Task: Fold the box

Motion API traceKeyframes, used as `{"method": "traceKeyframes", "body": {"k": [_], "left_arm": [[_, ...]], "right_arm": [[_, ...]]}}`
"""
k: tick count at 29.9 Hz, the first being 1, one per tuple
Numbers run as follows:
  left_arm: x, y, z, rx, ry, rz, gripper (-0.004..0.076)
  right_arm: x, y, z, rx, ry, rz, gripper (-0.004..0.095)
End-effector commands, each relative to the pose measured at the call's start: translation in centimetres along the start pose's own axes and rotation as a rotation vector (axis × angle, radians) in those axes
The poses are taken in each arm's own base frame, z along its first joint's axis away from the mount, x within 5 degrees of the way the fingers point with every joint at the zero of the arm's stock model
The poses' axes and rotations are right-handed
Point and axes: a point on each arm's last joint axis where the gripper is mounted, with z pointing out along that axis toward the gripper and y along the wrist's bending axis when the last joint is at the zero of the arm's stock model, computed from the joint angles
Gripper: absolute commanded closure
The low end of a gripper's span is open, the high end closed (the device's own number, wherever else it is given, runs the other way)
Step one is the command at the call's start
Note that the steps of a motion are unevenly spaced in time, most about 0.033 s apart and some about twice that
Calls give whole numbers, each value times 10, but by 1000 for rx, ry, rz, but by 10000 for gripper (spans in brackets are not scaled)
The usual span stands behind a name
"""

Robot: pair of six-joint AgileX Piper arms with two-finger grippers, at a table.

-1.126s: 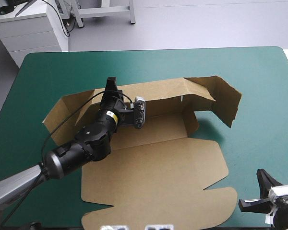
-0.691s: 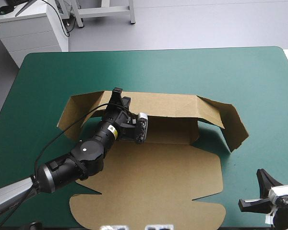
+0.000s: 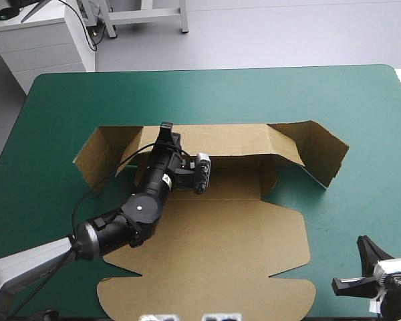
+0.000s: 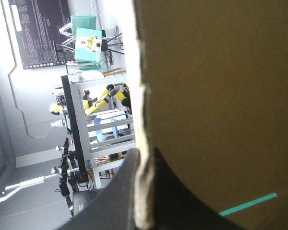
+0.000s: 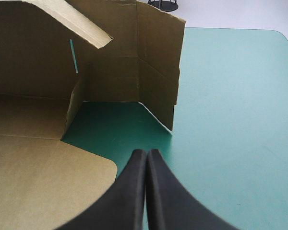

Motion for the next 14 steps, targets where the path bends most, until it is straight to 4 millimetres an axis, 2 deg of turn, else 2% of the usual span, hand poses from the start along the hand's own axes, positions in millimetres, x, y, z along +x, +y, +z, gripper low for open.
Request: {"method": "traceKeyframes", "body": {"k": [1, 4, 8, 14], "left_arm": [[3, 20, -8, -96, 16, -19, 731], [3, 20, -8, -98, 19, -17, 731], [3, 20, -8, -97, 17, -17, 731], [3, 20, -8, -96, 13, -20, 731]], "right_arm": [[-19, -1, -6, 5, -107, 6, 903], [-35, -2, -1, 5, -83, 31, 903], [-75, -5, 12, 2, -34, 50, 903], [-138, -12, 59, -16, 116, 42, 904]]}}
